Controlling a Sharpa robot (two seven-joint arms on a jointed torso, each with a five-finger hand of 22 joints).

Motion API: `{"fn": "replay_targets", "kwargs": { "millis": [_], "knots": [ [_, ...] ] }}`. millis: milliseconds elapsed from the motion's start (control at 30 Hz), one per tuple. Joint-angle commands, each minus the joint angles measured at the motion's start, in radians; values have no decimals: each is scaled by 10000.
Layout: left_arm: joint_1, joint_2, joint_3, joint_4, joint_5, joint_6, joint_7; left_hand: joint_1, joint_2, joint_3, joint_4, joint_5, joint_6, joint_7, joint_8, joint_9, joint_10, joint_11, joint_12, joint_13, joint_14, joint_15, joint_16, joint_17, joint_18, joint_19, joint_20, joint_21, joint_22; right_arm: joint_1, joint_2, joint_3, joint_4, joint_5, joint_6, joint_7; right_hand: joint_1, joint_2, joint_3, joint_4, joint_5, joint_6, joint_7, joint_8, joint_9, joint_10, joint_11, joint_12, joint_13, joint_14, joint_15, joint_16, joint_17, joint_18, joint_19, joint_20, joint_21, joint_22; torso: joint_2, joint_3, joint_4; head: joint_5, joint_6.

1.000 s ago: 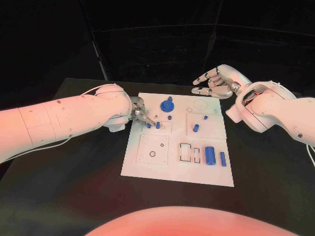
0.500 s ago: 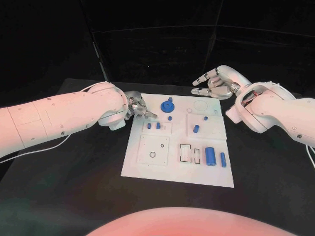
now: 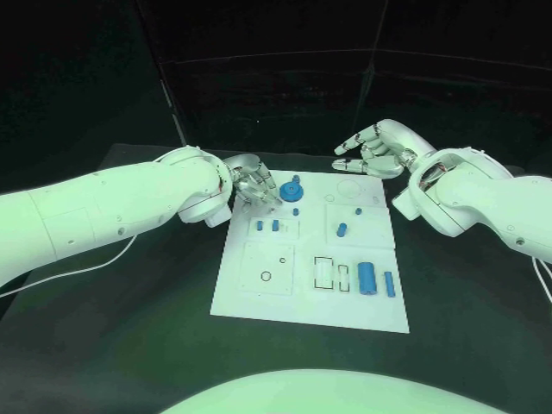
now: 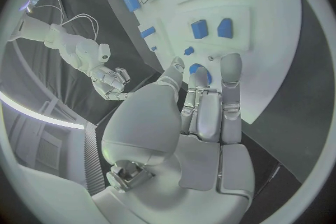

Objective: Assemble the parts on the task board

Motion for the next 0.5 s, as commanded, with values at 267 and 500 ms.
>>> {"fn": "replay_targets", "kwargs": {
  "millis": [267, 500],
  "knots": [
    [-35, 812, -282, -946, -2825, -953, 3564, 779, -114, 1050, -780, -25, 875, 157, -1619, -1919, 299, 273, -2690, -2774, -519, 173, -752, -1239, 274, -197, 287, -809, -721, 19, 37, 7, 29, 15, -5, 56, 35, -20, -53, -17, -17, -42, 0, 69, -4, -44, -19, 10, -10, 532, -56, -37, 207, 57, 13, 12, -66, -5, 13, -1, -40, -48, 79],
    [-57, 1177, -333, -1340, -3615, -600, 3462, 618, -341, 1368, -987, -30, 1083, 140, -2099, -2498, 465, 252, -3060, -3407, -111, 187, -197, -793, 108, 465, 264, 105, 75, 19, 66, 8, 35, 15, -3, 62, 44, -14, -53, -18, -2, -43, 0, 70, -4, -41, -19, 16, -4, 533, -57, -38, 208, 58, 10, 11, -69, -10, 13, -7, -42, -76, 71]
  ]
}}
